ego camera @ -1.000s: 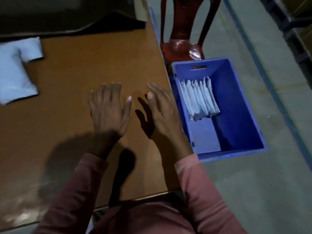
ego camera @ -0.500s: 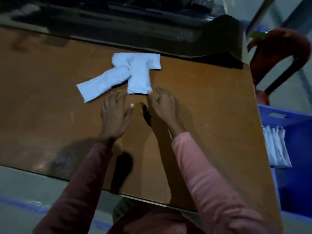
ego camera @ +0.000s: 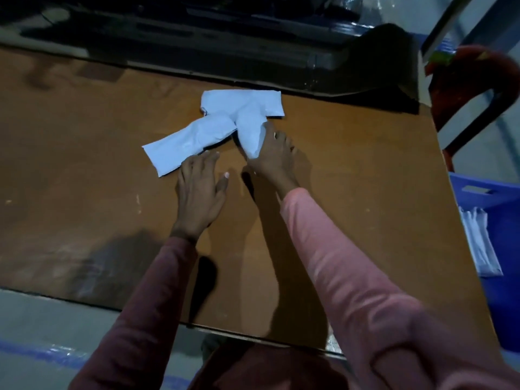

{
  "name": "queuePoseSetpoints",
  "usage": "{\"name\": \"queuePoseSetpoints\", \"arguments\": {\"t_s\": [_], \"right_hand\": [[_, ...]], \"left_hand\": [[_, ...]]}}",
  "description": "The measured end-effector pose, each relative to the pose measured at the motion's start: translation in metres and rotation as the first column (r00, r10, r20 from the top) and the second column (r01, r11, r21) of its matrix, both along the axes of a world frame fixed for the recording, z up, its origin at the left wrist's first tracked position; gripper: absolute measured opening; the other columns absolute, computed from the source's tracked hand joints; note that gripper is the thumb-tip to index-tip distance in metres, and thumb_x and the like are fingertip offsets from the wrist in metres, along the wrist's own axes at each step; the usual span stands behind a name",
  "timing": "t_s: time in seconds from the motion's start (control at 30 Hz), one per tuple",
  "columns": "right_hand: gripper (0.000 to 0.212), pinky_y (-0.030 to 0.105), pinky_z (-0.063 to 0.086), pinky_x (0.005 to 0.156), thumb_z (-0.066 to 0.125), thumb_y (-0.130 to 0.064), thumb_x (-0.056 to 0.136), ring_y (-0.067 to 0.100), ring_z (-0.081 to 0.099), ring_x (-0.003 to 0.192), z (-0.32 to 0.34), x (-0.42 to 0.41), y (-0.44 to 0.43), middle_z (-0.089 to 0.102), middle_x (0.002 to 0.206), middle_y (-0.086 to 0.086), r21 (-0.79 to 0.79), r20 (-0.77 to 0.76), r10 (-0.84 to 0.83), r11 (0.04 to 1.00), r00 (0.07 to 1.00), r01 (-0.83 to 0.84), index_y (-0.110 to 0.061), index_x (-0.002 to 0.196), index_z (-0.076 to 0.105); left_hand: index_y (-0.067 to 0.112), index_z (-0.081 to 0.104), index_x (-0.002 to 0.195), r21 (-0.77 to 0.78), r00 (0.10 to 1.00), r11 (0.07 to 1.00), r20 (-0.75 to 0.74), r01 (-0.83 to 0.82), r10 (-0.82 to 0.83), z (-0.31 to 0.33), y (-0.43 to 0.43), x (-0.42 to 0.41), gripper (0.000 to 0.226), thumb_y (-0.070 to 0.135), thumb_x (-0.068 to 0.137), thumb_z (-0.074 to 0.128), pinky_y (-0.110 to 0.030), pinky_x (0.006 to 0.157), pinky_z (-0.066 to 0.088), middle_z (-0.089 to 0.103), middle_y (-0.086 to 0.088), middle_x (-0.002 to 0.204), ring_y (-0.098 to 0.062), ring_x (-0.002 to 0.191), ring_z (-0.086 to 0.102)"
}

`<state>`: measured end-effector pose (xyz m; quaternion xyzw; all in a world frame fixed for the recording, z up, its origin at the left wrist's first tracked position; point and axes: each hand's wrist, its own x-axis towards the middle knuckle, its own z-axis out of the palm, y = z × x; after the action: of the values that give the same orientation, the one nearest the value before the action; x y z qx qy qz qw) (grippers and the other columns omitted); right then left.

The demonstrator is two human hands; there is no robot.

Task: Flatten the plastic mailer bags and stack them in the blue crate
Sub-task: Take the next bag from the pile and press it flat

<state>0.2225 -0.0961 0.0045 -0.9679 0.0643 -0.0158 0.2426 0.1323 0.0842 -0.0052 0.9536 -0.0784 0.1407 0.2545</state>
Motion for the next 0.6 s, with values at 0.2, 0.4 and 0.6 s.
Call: {"name": "queuePoseSetpoints", "arguments": {"t_s": [0.2, 0.4, 0.6], "right_hand": [[0.073, 0.051, 0.016, 0.123, 0.08, -0.031, 0.073, 0.022, 0.049, 0.134, 0.017, -0.121, -0.128, 0.055, 0.14, -0.003, 0.12, 0.101, 0.086, 0.988, 0.991, -0.098, -0.024, 0.139, 0.049], [0.075, 0.049, 0.006, 0.125, 0.066, -0.019, 0.073, 0.02, 0.05, 0.132, 0.026, -0.215, -0.21, 0.058, 0.14, -0.006, 0.05, 0.012, 0.062, 0.997, 0.998, -0.063, -0.028, 0.144, 0.047], [0.082, 0.05, -0.002, 0.125, 0.049, -0.008, 0.067, 0.02, 0.03, 0.151, 0.026, -0.255, -0.222, 0.048, 0.154, -0.002, 0.053, -0.039, -0.093, 0.994, 0.995, 0.095, -0.027, 0.148, 0.047]], "left_hand": [[0.015, 0.047, 0.15, 0.069, 0.972, 0.97, 0.006, 0.232, -0.233, 0.003, -0.056, -0.03, 0.046, 0.038, 0.109, 0.046, -0.053, 0.116, 0.031, 0.041, -0.013, 0.157, -0.036, 0.144, 0.036], [0.02, 0.053, 0.145, 0.073, 0.869, 0.866, -0.078, 0.494, -0.489, -0.01, -0.126, -0.077, 0.042, 0.038, 0.108, 0.05, -0.052, 0.114, 0.034, 0.041, -0.01, 0.158, -0.034, 0.144, 0.035], [0.016, 0.053, 0.145, 0.17, 0.869, 0.853, -0.108, 0.494, -0.482, -0.004, -0.162, -0.094, 0.048, 0.042, 0.109, 0.036, -0.053, 0.113, 0.036, 0.045, -0.013, 0.155, -0.036, 0.142, 0.039]]}}
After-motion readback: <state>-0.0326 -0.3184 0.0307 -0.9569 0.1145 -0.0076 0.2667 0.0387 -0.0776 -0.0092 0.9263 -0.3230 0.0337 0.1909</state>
